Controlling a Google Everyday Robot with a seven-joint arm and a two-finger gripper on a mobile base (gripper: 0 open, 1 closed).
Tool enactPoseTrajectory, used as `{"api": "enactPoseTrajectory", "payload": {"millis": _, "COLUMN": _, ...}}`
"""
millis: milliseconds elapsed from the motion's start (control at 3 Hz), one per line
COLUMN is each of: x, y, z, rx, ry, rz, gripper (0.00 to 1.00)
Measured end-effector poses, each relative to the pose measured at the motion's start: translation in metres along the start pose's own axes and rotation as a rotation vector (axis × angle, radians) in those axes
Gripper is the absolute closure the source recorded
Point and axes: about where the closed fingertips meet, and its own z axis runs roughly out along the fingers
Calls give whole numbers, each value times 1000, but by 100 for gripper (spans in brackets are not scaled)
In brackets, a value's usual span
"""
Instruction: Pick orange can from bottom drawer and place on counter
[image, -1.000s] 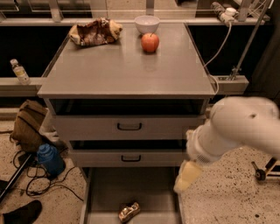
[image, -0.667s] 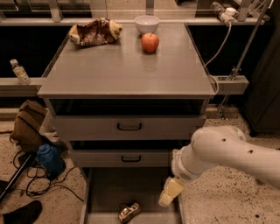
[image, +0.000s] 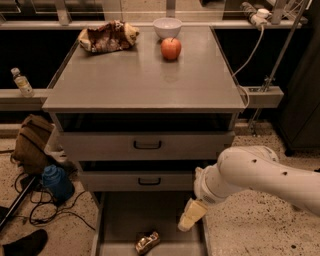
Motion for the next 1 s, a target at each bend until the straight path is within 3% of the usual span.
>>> {"api": "enactPoseTrajectory", "payload": {"millis": 333, "x": -3, "y": 5, "z": 9, "rx": 3, "ry": -33, "rz": -20, "gripper": 0}}
{"api": "enactPoseTrajectory", "payload": {"millis": 667, "x": -8, "y": 31, "z": 62, "rx": -47, "ry": -81, "rz": -31, "gripper": 0}}
{"api": "enactPoseTrajectory", "payload": {"millis": 1000, "x": -11, "y": 54, "z": 137, "rx": -92, "ry": -122, "rz": -5, "gripper": 0}}
